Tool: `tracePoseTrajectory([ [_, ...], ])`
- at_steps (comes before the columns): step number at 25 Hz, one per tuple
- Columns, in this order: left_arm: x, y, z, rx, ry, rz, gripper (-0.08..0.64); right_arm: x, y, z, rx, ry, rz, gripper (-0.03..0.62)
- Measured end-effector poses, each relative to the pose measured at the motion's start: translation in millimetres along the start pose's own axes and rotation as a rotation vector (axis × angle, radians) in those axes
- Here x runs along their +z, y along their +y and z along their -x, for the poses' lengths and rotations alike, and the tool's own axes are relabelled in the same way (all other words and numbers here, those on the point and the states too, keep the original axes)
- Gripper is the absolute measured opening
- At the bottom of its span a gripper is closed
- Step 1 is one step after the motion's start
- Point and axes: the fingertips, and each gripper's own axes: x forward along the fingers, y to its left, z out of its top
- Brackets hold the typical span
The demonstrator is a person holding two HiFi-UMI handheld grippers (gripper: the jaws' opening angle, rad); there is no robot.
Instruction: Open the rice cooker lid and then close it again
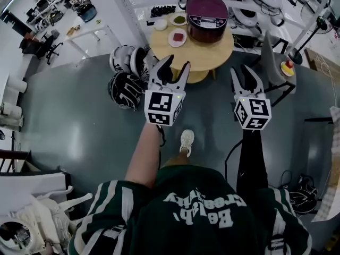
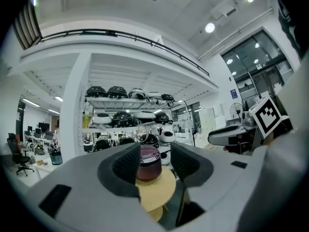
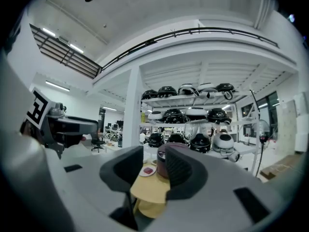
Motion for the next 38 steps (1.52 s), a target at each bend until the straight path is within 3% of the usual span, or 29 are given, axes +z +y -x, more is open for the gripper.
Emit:
tracePoseTrajectory([
  [9, -2, 65, -91, -0.074, -0.021, 0.028, 0.184, 19, -15, -99, -0.068, 0.007, 0.040, 0.150],
  [17, -8, 89, -148, -0.121, -0.043, 0.064, 0.184, 25, -28, -148, -0.099, -0.003, 0.056, 0.156],
  [21, -14, 86, -166, -0.146, -0.050, 0.089, 0.184, 18, -36, -161, -0.086, 0.001, 0.049, 0.163],
  [28, -17, 87, -211, -0.149, -0.037, 0.066, 0.187, 18, -61, -200, -0.043, -0.012, 0.037, 0.160],
  [38, -27, 97, -318, -0.142, 0.009, 0.036, 0.192, 16, -126, -291, 0.024, -0.020, 0.010, 0.161],
])
